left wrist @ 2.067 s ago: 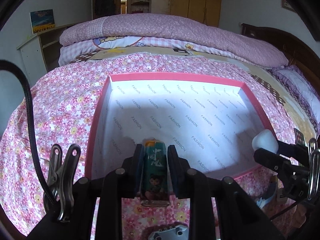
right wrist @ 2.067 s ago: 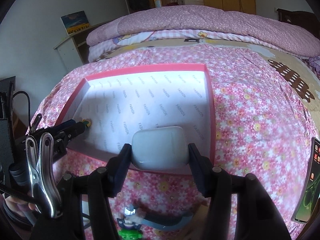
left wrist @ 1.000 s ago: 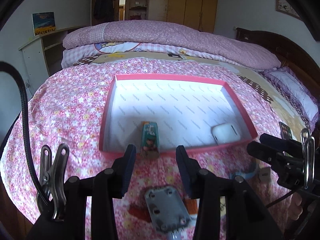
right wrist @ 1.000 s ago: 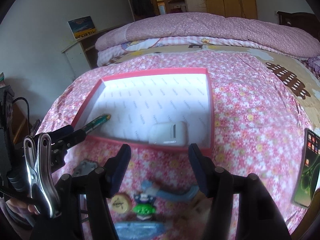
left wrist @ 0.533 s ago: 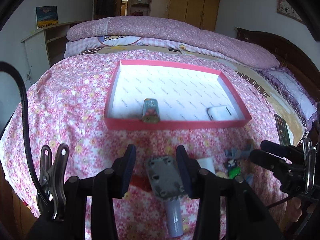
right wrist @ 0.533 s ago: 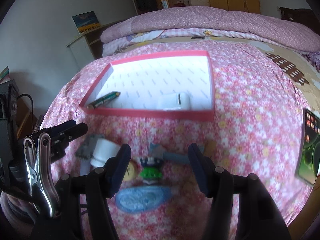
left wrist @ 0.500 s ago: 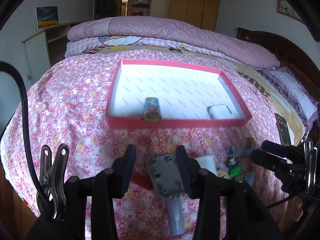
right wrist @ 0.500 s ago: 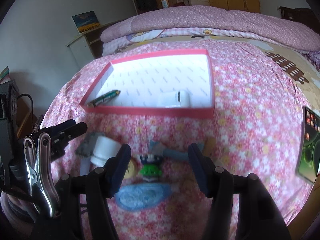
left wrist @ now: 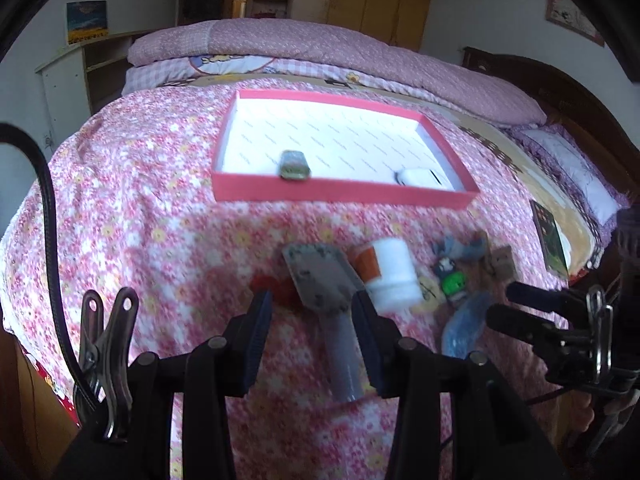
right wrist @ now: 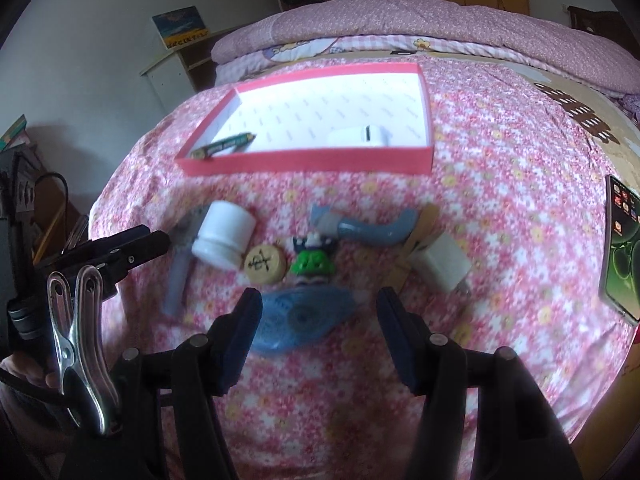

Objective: Organize rigid objects
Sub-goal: 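Close the left tool on the grey handle part while the right tool grasps the blue tape dispenser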

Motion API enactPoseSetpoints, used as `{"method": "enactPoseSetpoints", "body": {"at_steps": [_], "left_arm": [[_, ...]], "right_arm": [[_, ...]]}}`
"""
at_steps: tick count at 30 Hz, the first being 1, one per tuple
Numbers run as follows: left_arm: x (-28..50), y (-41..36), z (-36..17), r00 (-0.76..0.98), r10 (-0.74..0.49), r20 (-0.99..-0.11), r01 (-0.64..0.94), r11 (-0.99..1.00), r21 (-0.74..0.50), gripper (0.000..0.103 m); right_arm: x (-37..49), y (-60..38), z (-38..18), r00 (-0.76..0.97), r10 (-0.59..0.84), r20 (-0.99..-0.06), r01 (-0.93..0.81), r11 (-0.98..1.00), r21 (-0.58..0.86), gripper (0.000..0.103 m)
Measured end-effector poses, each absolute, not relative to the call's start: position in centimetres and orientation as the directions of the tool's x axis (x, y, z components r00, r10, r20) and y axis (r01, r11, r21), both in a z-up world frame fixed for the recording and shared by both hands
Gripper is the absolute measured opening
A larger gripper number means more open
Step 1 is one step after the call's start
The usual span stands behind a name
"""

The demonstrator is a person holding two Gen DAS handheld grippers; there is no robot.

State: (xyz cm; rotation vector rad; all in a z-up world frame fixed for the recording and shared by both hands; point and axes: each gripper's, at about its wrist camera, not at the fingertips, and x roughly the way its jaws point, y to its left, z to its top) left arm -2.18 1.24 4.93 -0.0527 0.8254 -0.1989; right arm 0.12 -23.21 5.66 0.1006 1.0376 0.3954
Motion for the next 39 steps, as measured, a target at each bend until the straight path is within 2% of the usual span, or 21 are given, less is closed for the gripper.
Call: {"method": "enactPoseSetpoints", "body": {"at_steps": [5,9,18,19,20,22,24,29,33,39], "left_arm": [[-3.2,-0.1,4.1,0.64,-0.223,-0.735,0.207,0.972,-0.114,0.044],[-3.2,-1.1,3.4,0.629,-0.223,-0.745,0.228,0.969,-0.098,0.044],[-1.9,-1.5,1.5,0.608,-0.202,-0.768,0.202,0.975,-0.096,0.044],[-1.9,-1.4,1.5,0.611,-0.198,-0.767,0.201,0.975,-0.092,0.042],[-1.9,-1.3,1.5,0.614,-0.196,-0.764,0.198,0.976,-0.091,0.033],[-2.0,-0.9,1.6,0.62,-0.196,-0.76,0.191,0.977,-0.095,0.023],[-2.1,-0.5,1.7,0.62,-0.212,-0.755,0.187,0.975,-0.12,0.019],[-2.7,0.6,2.7,0.648,-0.207,-0.733,0.173,0.977,-0.123,0.018],[-3.2,1.3,3.3,0.665,-0.203,-0.719,0.164,0.979,-0.124,0.018],[-2.9,1.4,1.9,0.634,-0.195,-0.748,0.147,0.98,-0.131,0.018]], "right_arm": [[-0.8,-22.1,4.8,0.432,0.352,-0.83,-0.308,0.923,0.231,0.061],[-1.2,-21.5,4.1,0.424,0.337,-0.841,-0.317,0.925,0.211,0.071],[-1.0,-21.7,3.3,0.411,0.339,-0.847,-0.299,0.927,0.226,0.071],[-1.0,-21.7,3.2,0.411,0.338,-0.847,-0.299,0.927,0.225,0.071],[-1.1,-21.7,3.2,0.411,0.339,-0.846,-0.298,0.927,0.226,0.071],[-1.1,-21.7,3.2,0.414,0.339,-0.845,-0.297,0.928,0.226,0.071],[-1.1,-21.6,3.2,0.417,0.339,-0.844,-0.3,0.927,0.224,0.071],[-1.1,-21.5,3.2,0.422,0.338,-0.841,-0.301,0.927,0.221,0.072],[-1.1,-21.0,3.2,0.434,0.324,-0.841,-0.31,0.93,0.198,0.084],[-0.7,-19.7,2.8,0.446,0.316,-0.838,-0.338,0.926,0.169,0.085]]}}
